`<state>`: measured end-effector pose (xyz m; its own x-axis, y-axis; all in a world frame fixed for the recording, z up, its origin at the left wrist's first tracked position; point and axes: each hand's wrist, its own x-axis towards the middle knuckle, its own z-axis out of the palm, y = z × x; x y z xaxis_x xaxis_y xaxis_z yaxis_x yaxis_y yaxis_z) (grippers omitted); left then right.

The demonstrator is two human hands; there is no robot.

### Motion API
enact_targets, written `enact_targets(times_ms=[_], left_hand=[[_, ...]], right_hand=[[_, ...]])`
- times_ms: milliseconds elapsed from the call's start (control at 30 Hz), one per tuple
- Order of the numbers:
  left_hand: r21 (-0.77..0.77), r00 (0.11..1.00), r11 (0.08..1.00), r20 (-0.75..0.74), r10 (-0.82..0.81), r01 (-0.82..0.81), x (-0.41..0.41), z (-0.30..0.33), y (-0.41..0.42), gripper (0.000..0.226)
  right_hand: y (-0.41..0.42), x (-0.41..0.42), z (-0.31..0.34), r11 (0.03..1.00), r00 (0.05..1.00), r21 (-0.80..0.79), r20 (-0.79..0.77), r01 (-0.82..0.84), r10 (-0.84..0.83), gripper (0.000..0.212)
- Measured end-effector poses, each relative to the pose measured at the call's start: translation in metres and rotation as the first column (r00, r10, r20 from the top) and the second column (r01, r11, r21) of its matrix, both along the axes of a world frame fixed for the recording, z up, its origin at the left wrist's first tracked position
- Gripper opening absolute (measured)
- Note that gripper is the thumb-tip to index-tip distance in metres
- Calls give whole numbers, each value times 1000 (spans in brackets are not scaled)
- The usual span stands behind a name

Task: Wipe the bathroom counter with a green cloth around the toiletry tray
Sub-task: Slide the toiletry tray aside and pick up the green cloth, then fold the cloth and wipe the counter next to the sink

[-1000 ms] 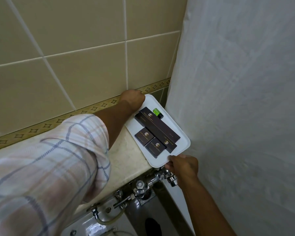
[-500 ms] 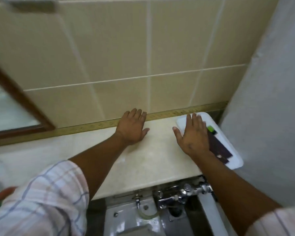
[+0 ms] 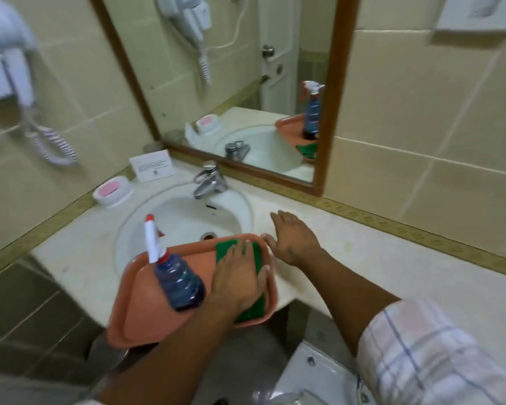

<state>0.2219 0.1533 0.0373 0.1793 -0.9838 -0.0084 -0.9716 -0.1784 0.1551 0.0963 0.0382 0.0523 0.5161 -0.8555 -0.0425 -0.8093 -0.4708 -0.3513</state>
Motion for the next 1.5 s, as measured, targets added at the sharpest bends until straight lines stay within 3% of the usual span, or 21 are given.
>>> enact_targets(times_ms=[133,267,433,500,533,600,700,767,900,967,1067,1200,1333,1500], left_hand=[[82,946,968,-208,249,-237,17,-18,35,56],[236,798,860,-324,508,-452,22,-25,45,51],[339,658,789,-435,615,-513,30,-32,34,49],[374,626,773,-453,635,-513,33,-36,31,46],[381,622,770,-454,638,-512,35,-38,32,44],[381,625,779,-464,627,-499,36,-41,32,39],[354,636,801,-487,599,-483,37,-42,32,32],[331,618,804,-517,592,-494,37,-40,30,28],[274,526,789,-620,582,-550,34,-33,26,11],[229,505,797,-668,547,-559,29,-26,26,6],[154,471,807,-744,474,-570,18,-10,18,10],[61,441,872,-844,305,-486,-20,13,-7,20],[40,386,946,-907,170,-322,-76,20,-52,27],[133,299,967,-934,195,-216,-139,1,-103,24]], right_hand=[[19,68,-15,980,982,118,-75,-163,173,44],[30,98,-36,972,955,153,-211,-178,208,51],[29,116,-49,977,959,201,-257,-67,119,63],[26,117,-49,972,978,233,-200,-16,64,40],[26,117,-49,972,983,235,-180,2,42,28],[26,116,-50,975,987,222,-161,33,3,25],[29,115,-54,985,982,171,-190,29,4,48],[33,114,-54,978,987,201,-158,47,-15,49],[35,113,-49,931,995,356,35,79,-98,11],[33,108,-43,918,982,382,109,101,-153,5],[19,86,-27,884,916,438,268,160,-298,23],[-13,29,-2,836,771,460,399,300,-496,22],[-50,-45,22,793,694,373,390,482,-605,26],[-86,-117,24,726,658,287,306,625,-688,24]])
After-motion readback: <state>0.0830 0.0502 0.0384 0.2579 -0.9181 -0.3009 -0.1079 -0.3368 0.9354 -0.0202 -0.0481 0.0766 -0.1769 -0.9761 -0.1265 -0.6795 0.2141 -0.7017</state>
